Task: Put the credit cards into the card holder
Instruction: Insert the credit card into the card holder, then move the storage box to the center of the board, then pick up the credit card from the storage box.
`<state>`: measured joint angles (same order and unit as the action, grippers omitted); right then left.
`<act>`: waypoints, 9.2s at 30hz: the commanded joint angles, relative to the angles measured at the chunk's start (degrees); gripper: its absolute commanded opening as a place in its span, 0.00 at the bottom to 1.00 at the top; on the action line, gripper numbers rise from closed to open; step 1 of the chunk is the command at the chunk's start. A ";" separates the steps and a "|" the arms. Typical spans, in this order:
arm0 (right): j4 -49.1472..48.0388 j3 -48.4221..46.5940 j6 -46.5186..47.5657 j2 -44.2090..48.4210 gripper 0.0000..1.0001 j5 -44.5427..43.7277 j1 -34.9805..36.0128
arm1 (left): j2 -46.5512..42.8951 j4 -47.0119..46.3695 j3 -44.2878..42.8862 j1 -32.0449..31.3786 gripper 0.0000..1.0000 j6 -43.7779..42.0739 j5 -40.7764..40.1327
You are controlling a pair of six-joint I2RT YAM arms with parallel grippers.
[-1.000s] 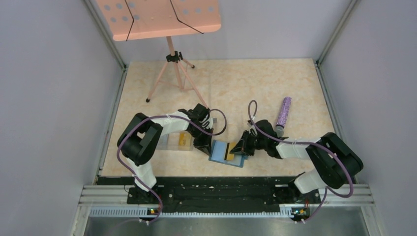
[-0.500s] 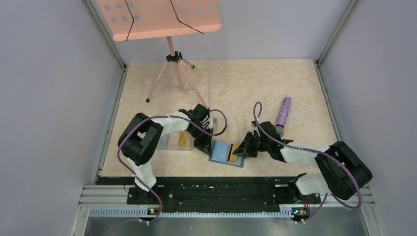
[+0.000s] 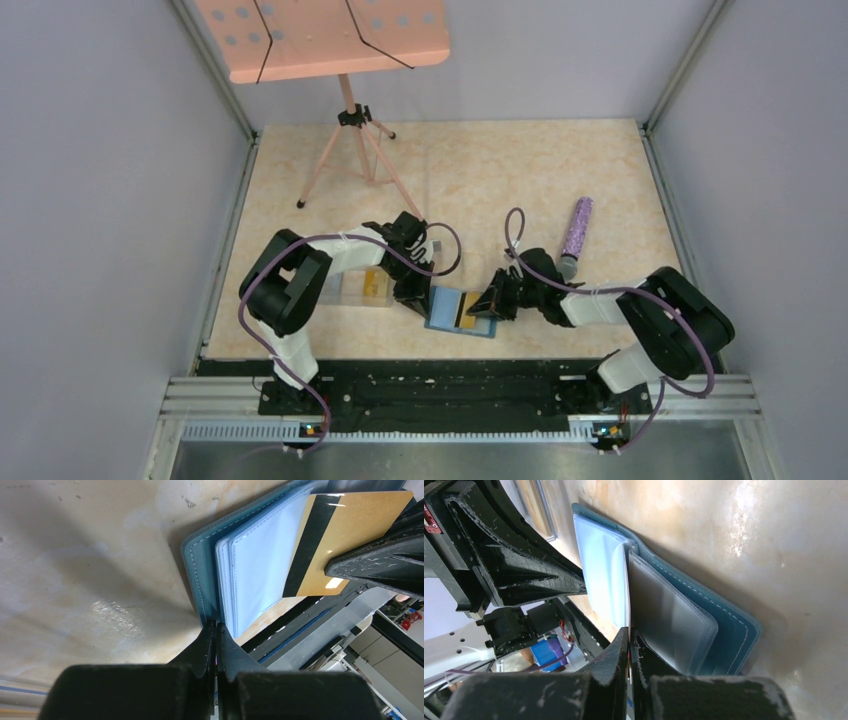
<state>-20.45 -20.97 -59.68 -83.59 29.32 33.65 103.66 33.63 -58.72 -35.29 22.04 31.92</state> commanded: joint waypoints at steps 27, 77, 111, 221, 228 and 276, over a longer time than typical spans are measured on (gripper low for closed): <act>-7.80 -3.90 -1.52 -10.37 0.05 1.56 4.83 | 0.70 -0.14 -0.30 0.02 0.00 -1.48 0.77; 40.06 -20.07 9.12 9.34 0.91 -20.34 11.00 | -0.59 -7.09 0.34 1.10 0.03 3.79 7.45; 36.37 -29.92 13.05 -9.17 0.00 -14.23 13.63 | -0.01 0.71 -2.20 -0.06 0.01 -0.06 0.01; 58.23 -66.57 20.52 -18.13 0.32 -20.65 13.71 | -10.34 9.01 0.19 37.81 0.01 -5.27 -8.13; 56.09 -65.64 20.67 -18.99 0.32 -19.30 13.69 | -6.67 7.84 -2.89 27.58 0.01 -3.13 -9.77; 63.34 -70.89 26.60 -36.84 0.00 -30.56 16.73 | -7.40 1.43 1.59 18.69 0.12 4.05 -4.60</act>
<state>39.62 -94.32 -34.59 -122.65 3.79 50.00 96.36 35.88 -56.71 -16.53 27.09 27.40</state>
